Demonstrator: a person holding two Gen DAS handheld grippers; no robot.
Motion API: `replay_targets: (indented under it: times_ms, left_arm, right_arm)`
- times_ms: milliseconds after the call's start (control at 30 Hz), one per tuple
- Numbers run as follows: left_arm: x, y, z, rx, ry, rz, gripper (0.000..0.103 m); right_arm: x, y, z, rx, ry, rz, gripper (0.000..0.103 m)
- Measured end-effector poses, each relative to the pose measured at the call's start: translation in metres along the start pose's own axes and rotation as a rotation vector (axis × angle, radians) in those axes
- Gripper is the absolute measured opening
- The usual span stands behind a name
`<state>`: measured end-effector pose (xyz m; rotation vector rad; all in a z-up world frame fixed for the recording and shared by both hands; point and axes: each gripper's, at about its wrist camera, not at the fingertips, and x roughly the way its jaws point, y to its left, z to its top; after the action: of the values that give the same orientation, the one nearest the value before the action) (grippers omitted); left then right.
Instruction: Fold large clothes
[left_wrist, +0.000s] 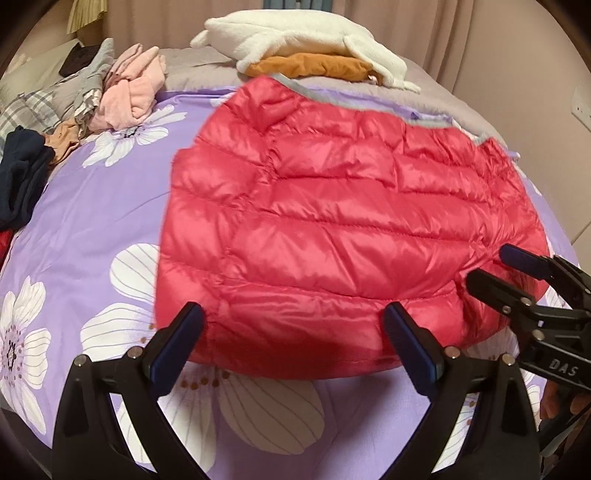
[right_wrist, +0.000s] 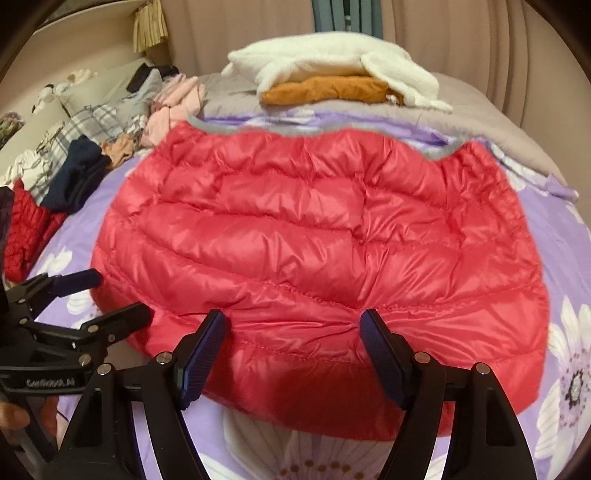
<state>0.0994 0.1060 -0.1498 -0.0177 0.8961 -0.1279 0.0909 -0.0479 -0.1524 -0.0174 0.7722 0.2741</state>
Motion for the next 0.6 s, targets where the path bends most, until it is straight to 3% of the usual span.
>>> replay_targets:
  times_ms: [333,600]
  left_arm:
    - [-0.013,0.011,0.015,-0.048,-0.043,0.006,0.098]
    - [0.003,-0.005,0.041,0.037,-0.067,0.028,0.098]
  right_arm:
    - [-0.021,-0.001,0.012,-0.038,-0.088,0.003,0.075]
    - [-0.009,-0.029,0.022,0.021,-0.087,-0.048,0.075]
